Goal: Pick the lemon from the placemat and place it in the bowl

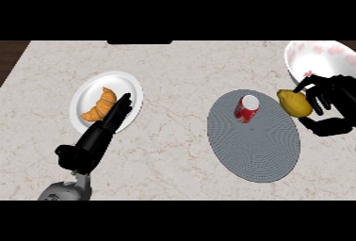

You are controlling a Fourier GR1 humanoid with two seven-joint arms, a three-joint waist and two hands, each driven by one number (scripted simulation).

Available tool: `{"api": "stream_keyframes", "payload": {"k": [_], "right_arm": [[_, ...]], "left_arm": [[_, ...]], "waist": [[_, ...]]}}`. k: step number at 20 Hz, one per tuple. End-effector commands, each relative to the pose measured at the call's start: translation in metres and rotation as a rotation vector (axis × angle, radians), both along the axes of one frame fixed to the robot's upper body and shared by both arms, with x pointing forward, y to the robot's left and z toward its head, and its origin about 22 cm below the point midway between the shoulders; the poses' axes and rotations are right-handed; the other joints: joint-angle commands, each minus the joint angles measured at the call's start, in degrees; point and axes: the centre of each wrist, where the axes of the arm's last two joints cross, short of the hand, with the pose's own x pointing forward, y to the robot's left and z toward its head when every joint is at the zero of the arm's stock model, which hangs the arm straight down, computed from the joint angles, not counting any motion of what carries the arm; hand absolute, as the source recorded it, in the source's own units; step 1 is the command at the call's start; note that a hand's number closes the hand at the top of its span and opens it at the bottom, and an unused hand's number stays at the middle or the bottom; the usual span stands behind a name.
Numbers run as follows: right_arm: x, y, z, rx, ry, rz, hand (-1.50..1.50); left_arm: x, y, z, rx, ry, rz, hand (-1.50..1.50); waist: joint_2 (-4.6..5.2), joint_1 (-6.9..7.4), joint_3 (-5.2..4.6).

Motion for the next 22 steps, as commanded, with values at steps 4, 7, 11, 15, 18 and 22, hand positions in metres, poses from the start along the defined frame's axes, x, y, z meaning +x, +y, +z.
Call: {"api": "stream_keyframes", "payload": {"k": [4,7,11,15,18,22], "right_arm": [[0.003,-0.033,0.054,0.293,-0.097,-0.074,1.50],[0.027,-0.042,0.058,0.288,-0.076,-0.134,1.50],[0.037,-0.064,0.042,0.193,-0.112,-0.195,1.50],[0.050,-0.066,0.031,0.107,-0.228,-0.277,1.50],[0.069,-0.075,0.029,0.116,-0.272,-0.317,1.50],[0.080,-0.089,0.026,0.058,-0.245,-0.353,1.50]], "left_arm": [[-0.003,0.006,-0.005,0.004,-0.004,-0.002,0.00],[-0.008,-0.028,-0.005,-0.006,0.004,-0.017,0.00],[0.007,0.000,-0.004,0.007,-0.006,-0.010,0.00],[0.009,-0.008,0.006,-0.011,-0.008,-0.026,0.00],[0.016,-0.007,0.001,-0.004,-0.016,-0.027,0.00],[0.019,-0.019,0.008,-0.005,-0.014,-0.062,0.00]], "waist": [[0.15,0.49,-0.02],[0.38,1.33,0.01],[0.52,1.47,0.02],[0.63,1.89,0.05],[1.00,2.50,0.07],[1.28,3.31,0.11]]}}
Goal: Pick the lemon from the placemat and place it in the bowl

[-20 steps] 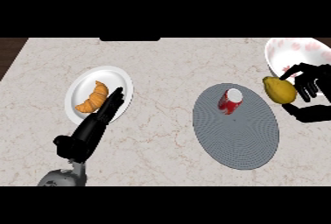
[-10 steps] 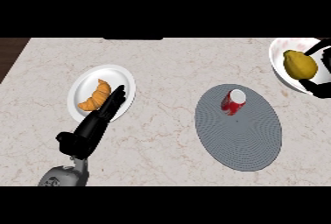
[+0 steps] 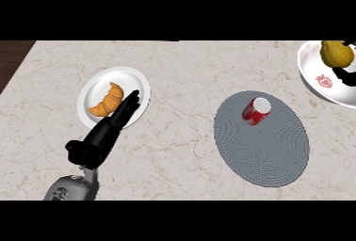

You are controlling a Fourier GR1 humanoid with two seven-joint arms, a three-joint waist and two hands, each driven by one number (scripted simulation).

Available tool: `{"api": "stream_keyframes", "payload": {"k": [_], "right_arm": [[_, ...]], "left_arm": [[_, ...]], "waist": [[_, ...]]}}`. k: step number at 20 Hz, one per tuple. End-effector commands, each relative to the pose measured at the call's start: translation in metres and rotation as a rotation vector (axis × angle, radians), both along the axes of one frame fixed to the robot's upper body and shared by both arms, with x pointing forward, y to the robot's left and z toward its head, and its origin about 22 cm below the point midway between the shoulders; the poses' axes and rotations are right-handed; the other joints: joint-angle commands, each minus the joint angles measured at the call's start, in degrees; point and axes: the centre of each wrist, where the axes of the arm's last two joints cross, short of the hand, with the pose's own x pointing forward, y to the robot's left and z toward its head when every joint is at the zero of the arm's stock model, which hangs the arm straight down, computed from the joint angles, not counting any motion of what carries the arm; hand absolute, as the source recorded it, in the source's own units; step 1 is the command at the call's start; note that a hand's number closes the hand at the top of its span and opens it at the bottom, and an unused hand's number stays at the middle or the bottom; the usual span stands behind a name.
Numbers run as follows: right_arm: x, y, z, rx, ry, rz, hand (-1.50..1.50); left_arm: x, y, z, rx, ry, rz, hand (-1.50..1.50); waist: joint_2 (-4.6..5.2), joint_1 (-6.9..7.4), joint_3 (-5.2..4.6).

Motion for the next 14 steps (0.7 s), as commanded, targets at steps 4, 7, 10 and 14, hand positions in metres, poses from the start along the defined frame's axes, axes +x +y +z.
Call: {"api": "stream_keyframes", "payload": {"k": [4,7,10,14], "right_arm": [[0.001,-0.029,-0.017,-0.020,0.341,-0.049,1.50],[0.002,-0.035,-0.016,0.088,0.470,-0.030,-1.50],[0.016,-0.018,-0.014,0.098,0.430,0.084,-1.50],[0.006,-0.032,-0.024,0.196,0.325,0.109,-1.50]], "left_arm": [[0.006,-0.008,-0.002,0.006,-0.016,-0.020,0.00],[0.008,-0.005,0.009,-0.010,-0.025,-0.020,0.00],[0.010,-0.025,0.007,-0.009,-0.025,-0.019,0.00],[0.016,-0.005,0.009,0.012,-0.037,-0.029,0.00]], "waist": [[0.68,0.94,0.00],[0.73,1.69,0.06],[0.88,1.75,0.14],[1.11,1.55,0.21]]}}
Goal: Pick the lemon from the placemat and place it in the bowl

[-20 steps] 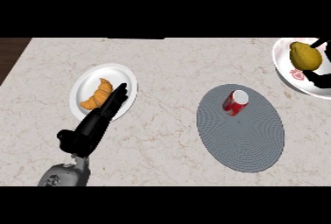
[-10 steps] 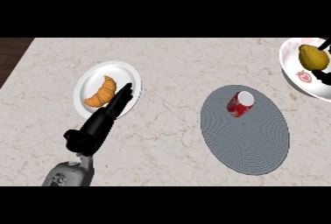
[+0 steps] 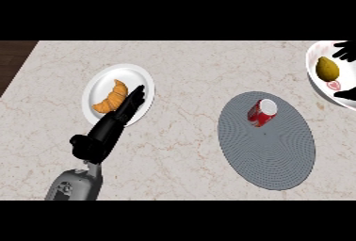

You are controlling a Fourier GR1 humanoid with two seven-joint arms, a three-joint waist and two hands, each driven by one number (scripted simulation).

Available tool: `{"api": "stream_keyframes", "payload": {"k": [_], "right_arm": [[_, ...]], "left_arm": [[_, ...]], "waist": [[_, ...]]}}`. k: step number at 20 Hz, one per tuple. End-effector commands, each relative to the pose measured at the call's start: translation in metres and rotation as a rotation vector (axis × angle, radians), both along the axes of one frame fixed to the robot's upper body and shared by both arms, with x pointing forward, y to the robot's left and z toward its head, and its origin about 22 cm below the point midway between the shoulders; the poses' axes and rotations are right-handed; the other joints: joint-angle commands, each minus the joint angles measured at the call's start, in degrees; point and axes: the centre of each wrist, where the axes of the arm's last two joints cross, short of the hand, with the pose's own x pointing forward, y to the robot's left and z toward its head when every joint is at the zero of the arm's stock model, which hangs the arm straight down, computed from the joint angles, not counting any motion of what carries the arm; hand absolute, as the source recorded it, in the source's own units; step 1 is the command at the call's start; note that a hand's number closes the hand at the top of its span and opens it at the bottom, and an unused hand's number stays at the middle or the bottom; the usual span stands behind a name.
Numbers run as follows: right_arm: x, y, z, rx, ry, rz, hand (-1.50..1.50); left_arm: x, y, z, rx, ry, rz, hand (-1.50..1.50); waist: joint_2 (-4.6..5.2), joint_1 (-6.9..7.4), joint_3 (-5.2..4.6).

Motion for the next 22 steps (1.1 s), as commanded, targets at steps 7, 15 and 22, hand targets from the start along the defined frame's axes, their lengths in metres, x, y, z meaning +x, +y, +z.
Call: {"api": "stream_keyframes", "payload": {"k": [7,15,22], "right_arm": [[-0.004,-0.020,0.022,0.316,-0.200,-0.141,-1.50],[-0.045,-0.075,0.039,0.509,-0.213,-0.287,-1.50],[-0.092,-0.116,0.029,0.615,-0.289,-0.355,-1.50]], "left_arm": [[-0.001,-0.003,-0.004,-0.005,0.011,-0.009,0.00],[0.002,0.002,-0.001,0.001,-0.013,-0.015,0.00],[-0.001,0.001,-0.001,-0.004,-0.018,0.008,0.00]], "waist": [[0.25,0.19,0.09],[0.75,0.10,0.21],[1.08,-0.50,0.62]]}}
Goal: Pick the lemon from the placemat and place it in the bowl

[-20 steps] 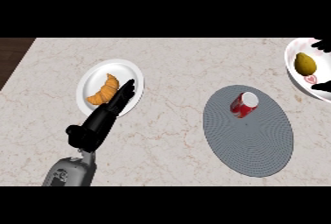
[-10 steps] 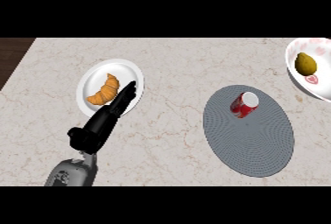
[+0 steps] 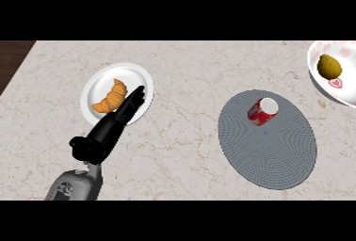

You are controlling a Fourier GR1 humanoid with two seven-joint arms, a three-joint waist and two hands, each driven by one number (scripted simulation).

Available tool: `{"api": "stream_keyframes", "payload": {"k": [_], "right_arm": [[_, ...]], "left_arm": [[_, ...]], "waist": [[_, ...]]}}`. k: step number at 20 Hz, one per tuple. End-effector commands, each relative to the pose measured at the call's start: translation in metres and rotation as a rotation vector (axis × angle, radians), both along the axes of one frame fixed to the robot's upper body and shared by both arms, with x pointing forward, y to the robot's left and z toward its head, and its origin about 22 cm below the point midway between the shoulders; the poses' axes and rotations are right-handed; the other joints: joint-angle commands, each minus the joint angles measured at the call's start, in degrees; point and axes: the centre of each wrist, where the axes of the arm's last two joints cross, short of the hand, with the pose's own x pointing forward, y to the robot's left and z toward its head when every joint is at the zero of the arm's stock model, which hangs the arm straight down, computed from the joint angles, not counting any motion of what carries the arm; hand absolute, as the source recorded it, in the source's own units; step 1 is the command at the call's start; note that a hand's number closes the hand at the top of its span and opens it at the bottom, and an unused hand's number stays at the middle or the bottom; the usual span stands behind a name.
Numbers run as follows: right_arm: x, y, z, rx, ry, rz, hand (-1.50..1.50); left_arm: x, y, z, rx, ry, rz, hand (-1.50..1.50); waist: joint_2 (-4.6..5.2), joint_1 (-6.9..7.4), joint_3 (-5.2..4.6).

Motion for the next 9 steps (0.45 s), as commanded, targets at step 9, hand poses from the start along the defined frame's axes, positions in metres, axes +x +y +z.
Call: {"api": "stream_keyframes", "payload": {"k": [9], "right_arm": [[-0.065,-0.048,-0.001,0.073,-0.014,0.024,-1.50]], "left_arm": [[-0.007,0.001,-0.003,-0.007,-0.009,-0.003,0.00]], "waist": [[0.14,-0.02,0.43]]}}
